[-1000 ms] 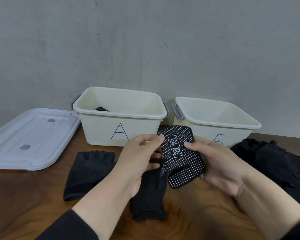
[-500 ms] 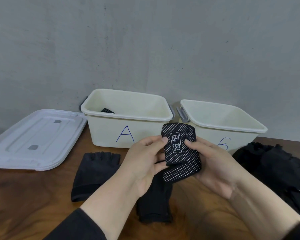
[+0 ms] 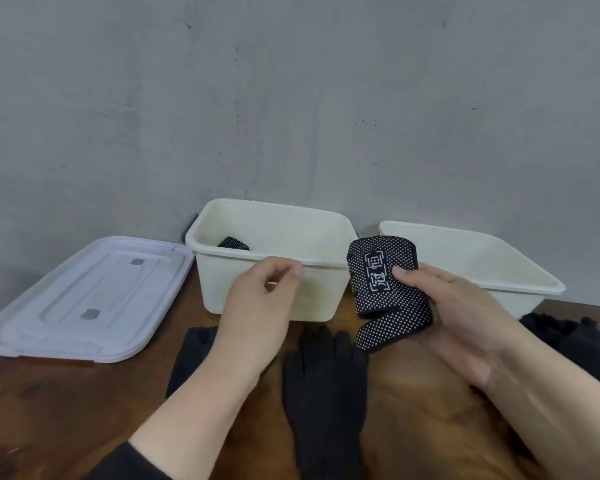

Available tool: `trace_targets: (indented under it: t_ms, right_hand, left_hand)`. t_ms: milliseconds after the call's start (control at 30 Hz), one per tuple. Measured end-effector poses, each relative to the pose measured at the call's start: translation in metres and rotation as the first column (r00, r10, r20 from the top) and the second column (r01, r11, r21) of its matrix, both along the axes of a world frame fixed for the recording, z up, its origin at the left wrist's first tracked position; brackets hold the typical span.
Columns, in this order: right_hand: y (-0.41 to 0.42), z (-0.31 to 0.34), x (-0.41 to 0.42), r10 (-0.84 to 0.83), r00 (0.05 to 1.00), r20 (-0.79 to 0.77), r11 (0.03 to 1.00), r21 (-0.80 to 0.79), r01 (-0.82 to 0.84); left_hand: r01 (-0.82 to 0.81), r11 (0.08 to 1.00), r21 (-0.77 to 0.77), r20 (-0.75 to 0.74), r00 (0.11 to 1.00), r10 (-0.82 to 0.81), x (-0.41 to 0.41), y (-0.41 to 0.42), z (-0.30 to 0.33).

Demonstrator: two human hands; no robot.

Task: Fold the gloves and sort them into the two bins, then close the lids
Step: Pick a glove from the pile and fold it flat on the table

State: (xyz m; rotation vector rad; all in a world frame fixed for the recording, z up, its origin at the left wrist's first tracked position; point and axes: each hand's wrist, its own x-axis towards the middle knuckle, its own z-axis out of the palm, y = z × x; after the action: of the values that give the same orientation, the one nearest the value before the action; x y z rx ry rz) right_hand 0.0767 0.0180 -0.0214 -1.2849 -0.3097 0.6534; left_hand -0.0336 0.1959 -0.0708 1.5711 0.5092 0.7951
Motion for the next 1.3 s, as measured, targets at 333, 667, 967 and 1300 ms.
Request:
trace_targets:
  t_ms: [333, 667, 967, 1300]
  right_hand:
    - [0.09, 0.07, 0.027, 0.067, 0.993, 0.102, 0.998, 0.007, -0.068]
    - [0.216, 0.026, 0.072, 0.062, 0.995, 0.077, 0.969, -0.242, -0.041]
    - [0.288, -0.022, 0.084, 0.185, 0.983, 0.018, 0.887, -0.434, -0.159]
    - [0.298, -0.029, 0.087, 0.467, 0.875, 0.126, 0.578, -0.793, -0.194]
  left_hand:
    - [-0.303, 0.849, 0.434, -0.005, 0.941, 0.338, -0.028, 0.126, 0.013]
    - [-0.075, 0.764, 0.641, -0.152, 0.963, 0.221, 0.0, 0.175, -0.008]
    - [-0.053, 0.79, 0.611, -0.131, 0.977, 0.168, 0.001, 0.184, -0.013]
    - [-0.046, 0.785, 0.617, -0.13, 0.979, 0.159, 0.002, 0.187, -0.014]
